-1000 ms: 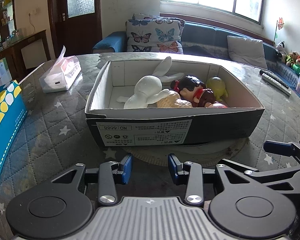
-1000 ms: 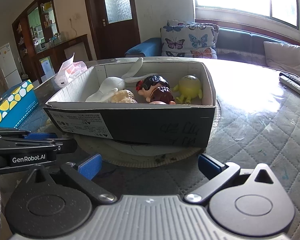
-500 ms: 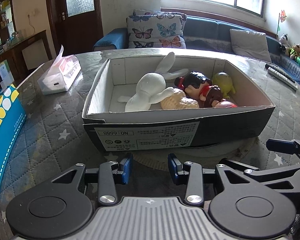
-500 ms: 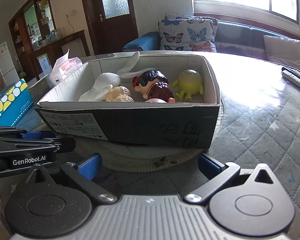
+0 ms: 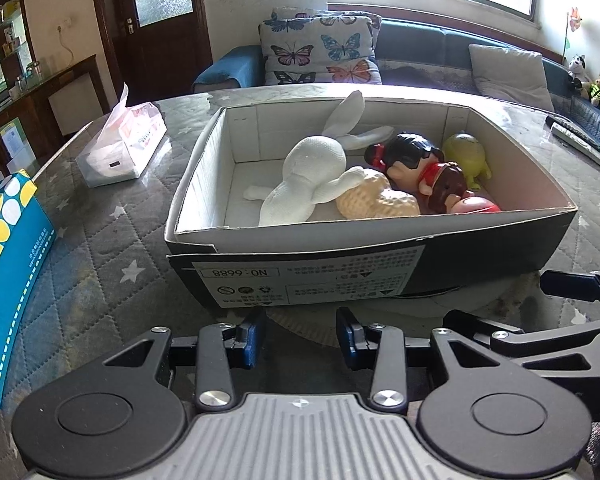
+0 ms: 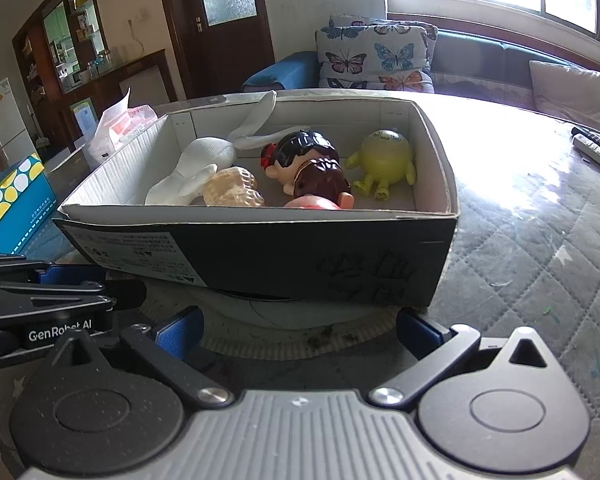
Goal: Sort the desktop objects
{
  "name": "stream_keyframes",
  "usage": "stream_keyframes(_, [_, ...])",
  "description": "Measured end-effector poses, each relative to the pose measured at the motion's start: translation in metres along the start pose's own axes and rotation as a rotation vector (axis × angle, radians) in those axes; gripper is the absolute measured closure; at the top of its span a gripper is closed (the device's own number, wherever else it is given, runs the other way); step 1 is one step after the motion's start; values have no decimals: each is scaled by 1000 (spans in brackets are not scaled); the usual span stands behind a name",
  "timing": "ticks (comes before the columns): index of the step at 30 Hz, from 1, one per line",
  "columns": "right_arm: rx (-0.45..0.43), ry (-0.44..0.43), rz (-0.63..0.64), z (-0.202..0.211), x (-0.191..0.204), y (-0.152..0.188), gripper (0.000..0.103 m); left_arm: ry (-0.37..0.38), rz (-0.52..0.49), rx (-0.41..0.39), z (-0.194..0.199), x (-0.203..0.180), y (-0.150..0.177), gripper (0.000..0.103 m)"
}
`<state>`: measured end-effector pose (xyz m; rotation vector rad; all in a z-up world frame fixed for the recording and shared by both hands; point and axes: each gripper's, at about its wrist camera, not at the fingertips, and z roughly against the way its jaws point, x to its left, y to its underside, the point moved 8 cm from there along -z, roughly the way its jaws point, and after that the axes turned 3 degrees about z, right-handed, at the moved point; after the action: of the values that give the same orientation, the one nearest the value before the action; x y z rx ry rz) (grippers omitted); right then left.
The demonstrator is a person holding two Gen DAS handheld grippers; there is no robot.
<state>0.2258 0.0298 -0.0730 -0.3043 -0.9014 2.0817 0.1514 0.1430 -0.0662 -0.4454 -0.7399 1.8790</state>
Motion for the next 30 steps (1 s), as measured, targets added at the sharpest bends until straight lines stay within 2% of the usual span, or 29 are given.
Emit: stream_keyframes(30, [45, 17, -2, -18, -1, -5, 0, -77, -6, 54, -17, 8, -4, 62])
